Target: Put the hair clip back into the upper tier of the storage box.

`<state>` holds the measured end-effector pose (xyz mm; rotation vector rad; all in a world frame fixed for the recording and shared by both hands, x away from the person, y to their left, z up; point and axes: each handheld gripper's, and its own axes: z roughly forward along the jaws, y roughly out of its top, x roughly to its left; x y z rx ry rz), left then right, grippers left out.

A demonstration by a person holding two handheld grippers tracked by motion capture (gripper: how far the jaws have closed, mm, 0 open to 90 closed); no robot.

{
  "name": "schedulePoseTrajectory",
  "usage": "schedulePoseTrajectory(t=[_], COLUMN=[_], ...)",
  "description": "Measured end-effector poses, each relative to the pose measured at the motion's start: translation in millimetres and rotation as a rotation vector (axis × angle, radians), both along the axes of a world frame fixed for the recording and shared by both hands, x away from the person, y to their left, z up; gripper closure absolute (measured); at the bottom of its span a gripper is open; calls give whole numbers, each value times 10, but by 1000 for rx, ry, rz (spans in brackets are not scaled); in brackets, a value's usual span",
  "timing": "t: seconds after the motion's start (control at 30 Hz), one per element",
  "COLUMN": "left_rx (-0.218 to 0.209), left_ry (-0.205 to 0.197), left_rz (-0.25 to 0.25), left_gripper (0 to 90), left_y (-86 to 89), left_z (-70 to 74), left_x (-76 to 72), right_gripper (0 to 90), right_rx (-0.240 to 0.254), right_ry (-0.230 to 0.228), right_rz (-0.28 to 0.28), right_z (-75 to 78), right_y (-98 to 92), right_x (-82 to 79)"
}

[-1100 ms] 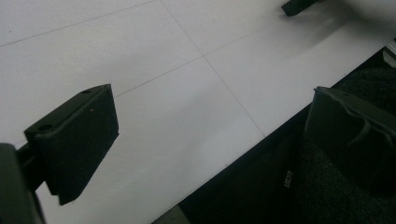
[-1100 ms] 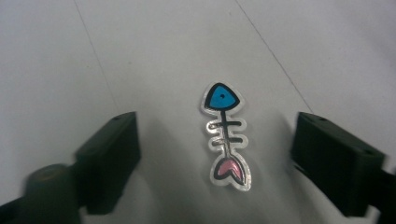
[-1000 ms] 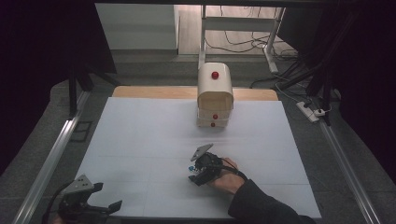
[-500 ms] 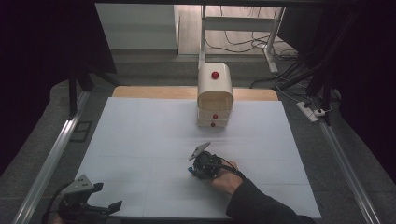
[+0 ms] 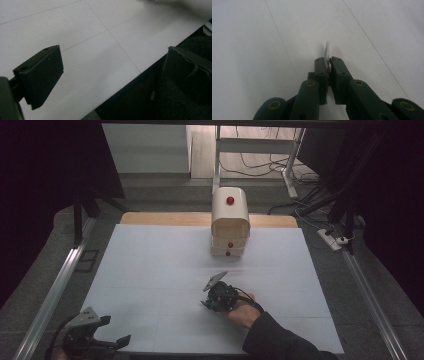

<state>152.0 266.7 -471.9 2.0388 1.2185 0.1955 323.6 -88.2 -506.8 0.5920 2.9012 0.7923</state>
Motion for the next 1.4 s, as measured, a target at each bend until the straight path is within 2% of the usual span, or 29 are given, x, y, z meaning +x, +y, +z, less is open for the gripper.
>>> schedulePoseTrajectory(t=[0.17,0.27,0.6,0.87,1.4], left_rx=[-4,-4,-7,-7,-10], left_ry=[1,1,2,4,8], left_rz=[-1,-1,0,2,4], left_gripper=[28,28,26,26,23], left_y=[2,2,4,5,10], left_z=[-1,-1,0,-1,-2], left_x=[1,1,5,5,9], right_gripper=[834,835,836,836,836], right_rx=[-7,43,128,144,204], right_ry=[16,19,3,-32,-51], right_rz=[7,-29,-55,-30,-62], right_z=[-2,90,296,404,613], right_y=[4,-43,-182,-235,-370], right_x=[1,35,99,95,155])
